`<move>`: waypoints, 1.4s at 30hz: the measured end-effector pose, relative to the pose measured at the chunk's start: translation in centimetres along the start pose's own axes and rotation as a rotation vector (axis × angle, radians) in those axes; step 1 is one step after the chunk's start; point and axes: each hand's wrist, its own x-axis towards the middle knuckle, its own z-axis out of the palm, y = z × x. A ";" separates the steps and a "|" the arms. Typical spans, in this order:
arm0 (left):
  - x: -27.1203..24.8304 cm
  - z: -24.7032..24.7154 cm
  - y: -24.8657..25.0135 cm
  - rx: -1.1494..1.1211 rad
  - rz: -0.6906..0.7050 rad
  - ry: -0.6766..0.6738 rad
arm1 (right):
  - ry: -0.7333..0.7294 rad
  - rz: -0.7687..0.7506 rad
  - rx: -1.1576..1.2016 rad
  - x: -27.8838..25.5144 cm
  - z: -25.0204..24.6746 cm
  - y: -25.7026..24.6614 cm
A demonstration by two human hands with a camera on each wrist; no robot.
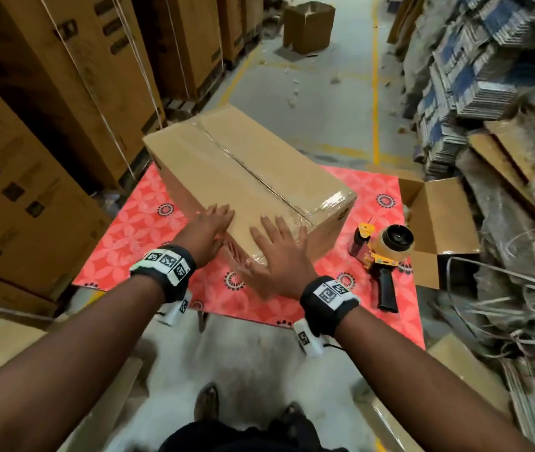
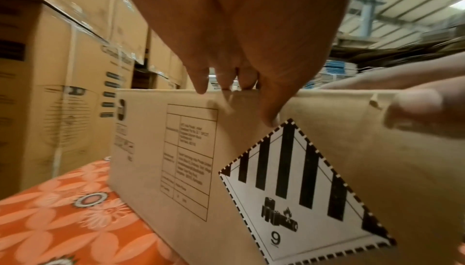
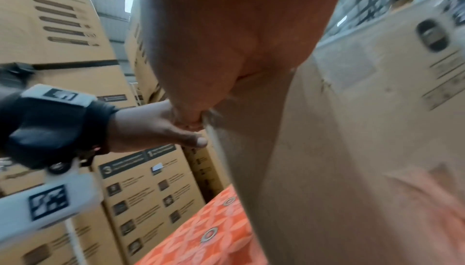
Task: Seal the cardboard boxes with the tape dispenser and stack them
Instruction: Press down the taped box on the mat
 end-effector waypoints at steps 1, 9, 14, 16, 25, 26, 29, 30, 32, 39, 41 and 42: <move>0.2 0.2 0.2 0.009 0.018 -0.001 | -0.018 -0.025 0.005 0.1 -0.4 1.1; 2.8 1.4 0.0 -0.043 0.091 0.011 | -0.155 0.195 0.122 1.4 -5.7 8.4; 6.7 -1.2 -5.1 0.009 -0.002 0.048 | 0.085 0.361 0.001 3.4 -4.4 1.7; 8.2 -2.2 -8.1 0.070 -0.026 0.039 | 0.081 0.394 -0.008 4.6 -3.3 -0.6; 13.7 -4.5 -20.5 0.122 -0.130 -0.006 | 0.165 0.568 -0.021 7.4 -2.1 -1.9; 14.0 -4.5 -21.1 0.110 -0.148 -0.004 | 0.171 0.572 -0.012 7.4 -2.2 -1.8; 14.0 -3.6 -22.0 0.081 -0.187 0.015 | 0.207 0.590 0.029 7.6 -2.2 -1.8; 13.9 -3.3 -22.0 0.064 -0.198 0.034 | 0.215 0.595 0.042 7.7 -2.1 -1.8; 13.7 -3.1 -21.8 0.033 -0.205 0.064 | 0.233 0.604 0.058 8.0 -2.1 -1.6; 10.1 -2.4 -20.4 -0.032 -0.194 0.186 | 0.282 0.620 0.123 9.0 -3.0 2.0; 7.5 -2.4 -19.1 -0.036 -0.198 0.228 | 0.300 0.614 0.170 9.5 -3.3 3.5; 6.0 -2.2 -18.4 -0.049 -0.192 0.250 | 0.319 0.597 0.208 9.8 -3.3 4.3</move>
